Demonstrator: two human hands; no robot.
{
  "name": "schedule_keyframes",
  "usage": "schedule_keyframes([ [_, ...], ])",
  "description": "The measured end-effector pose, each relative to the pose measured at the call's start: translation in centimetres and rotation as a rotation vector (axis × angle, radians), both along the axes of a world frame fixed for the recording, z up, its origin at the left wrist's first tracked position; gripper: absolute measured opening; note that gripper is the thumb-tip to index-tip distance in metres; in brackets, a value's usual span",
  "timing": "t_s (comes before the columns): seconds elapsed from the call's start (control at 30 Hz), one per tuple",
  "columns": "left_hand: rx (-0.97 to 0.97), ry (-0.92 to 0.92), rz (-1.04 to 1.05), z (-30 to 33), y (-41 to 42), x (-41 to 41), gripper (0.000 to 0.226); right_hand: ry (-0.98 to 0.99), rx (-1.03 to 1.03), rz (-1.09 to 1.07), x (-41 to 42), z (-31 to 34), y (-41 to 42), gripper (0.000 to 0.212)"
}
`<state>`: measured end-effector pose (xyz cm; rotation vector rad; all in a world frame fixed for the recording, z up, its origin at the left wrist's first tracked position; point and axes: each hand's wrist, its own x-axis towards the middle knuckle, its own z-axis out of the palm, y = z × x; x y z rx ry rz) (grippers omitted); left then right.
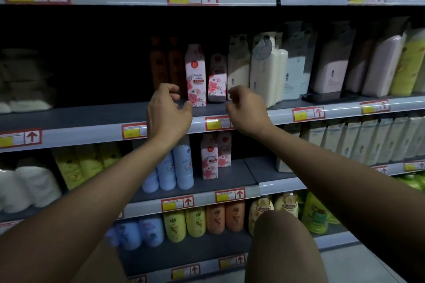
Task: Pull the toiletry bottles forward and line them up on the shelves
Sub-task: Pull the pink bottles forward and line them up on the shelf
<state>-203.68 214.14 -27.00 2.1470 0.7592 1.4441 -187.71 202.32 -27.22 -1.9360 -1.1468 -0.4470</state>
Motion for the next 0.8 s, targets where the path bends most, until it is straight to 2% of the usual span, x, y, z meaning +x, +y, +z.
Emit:
schedule_keyframes([
  [0.23, -0.002, 0.122, -0.051, 1.1, 5.7, 4.6, 0.057, 0.116, -0.067, -0.066, 4.3, 1.7, 5.9, 0.051],
  [0.37, -0.078, 0.175, -0.085, 1.7, 9.0, 7.3, 0.07, 0.198, -0.104, -0.115, 6.4, 2.3, 9.3, 0.052],
  [0.5, -0.208, 0.142, -0.207, 1.7, 11.4, 9.5, 0.082, 0.265, -0.082, -0.156, 7.8, 2.5, 11.4, 0.056],
  [0.63, -0.29, 0.087, -0.344, 1.7, 12.6, 11.0, 0.06, 0.291, -0.049, -0.193, 8.3, 2.4, 12.0, 0.055],
  [0.8, -0.303, 0.057, -0.326, 1.6, 13.4, 11.7, 0.042, 0.346, -0.052, -0.161, 8.4, 2.3, 12.2, 0.058],
])
